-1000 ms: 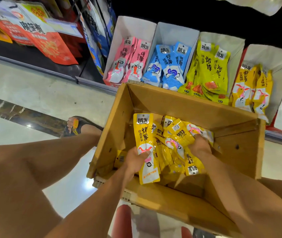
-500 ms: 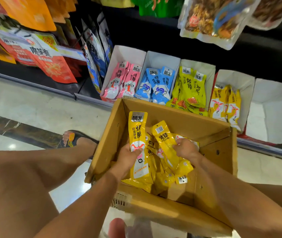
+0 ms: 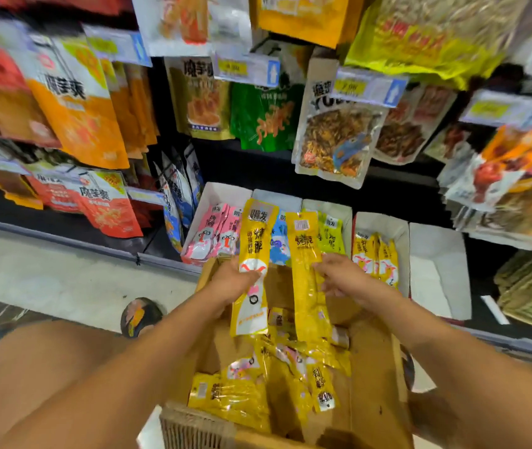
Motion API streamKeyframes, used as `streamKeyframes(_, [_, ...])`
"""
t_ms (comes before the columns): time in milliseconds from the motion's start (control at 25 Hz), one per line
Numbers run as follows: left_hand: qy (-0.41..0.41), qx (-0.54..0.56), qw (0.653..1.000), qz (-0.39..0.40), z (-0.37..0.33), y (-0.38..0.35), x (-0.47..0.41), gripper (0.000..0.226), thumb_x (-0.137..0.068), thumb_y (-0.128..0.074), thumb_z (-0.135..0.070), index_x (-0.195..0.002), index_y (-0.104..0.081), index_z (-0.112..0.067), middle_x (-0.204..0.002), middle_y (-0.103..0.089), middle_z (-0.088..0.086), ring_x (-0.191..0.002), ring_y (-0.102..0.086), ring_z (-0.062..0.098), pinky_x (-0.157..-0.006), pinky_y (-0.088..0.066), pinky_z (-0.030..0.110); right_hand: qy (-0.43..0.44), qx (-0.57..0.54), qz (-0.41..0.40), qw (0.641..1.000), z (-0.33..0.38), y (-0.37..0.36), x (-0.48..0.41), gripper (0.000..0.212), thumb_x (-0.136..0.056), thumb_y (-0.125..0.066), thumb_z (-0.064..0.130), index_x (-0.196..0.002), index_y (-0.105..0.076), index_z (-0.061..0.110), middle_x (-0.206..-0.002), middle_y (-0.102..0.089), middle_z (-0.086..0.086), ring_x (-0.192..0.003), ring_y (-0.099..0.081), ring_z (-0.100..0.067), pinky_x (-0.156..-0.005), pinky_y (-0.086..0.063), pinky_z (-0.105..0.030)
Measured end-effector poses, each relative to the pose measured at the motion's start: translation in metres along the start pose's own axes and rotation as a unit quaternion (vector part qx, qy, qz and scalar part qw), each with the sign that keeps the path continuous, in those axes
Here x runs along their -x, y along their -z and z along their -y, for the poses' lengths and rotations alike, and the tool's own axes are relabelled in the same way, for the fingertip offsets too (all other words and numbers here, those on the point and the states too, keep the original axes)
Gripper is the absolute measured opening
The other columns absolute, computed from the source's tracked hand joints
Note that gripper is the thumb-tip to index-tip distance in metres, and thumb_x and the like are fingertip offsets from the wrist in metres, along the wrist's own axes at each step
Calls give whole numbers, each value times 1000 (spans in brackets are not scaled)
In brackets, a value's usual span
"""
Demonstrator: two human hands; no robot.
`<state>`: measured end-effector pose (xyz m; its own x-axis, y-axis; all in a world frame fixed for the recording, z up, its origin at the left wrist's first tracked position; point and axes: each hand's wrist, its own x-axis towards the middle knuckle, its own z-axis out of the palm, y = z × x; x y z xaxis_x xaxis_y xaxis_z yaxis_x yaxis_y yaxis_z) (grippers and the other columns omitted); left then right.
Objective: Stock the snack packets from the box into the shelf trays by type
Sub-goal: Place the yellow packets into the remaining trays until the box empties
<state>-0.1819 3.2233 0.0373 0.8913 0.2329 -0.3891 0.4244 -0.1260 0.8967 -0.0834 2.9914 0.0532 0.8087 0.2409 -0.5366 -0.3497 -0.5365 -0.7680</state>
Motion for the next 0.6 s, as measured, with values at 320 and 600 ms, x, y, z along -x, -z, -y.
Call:
streamKeyframes(320, [-9,23,995,97,-80,-24,-26,39,-83,-72,-39,-118,-69,-20,-112,-77,4,-105,-72,28,-100,-55,51,51,-47,14,997,41,41,15,71,-73,-83,53,-130,-46,31,-110,-71,6,-92,-65,-9,-75,-51,-29])
streamKeyframes(600, [31,65,990,121,-70,-54,-90,26,-94,-61,-26,-119,-68,-25,-116,-75,6,-108,-71,29,-98,-56,51,22,-114,-14,993,32,51,-24,19,-87,-67,14,-103,-58,11,-88,-57,-7,-77,-57,-22,-66,-51,-35])
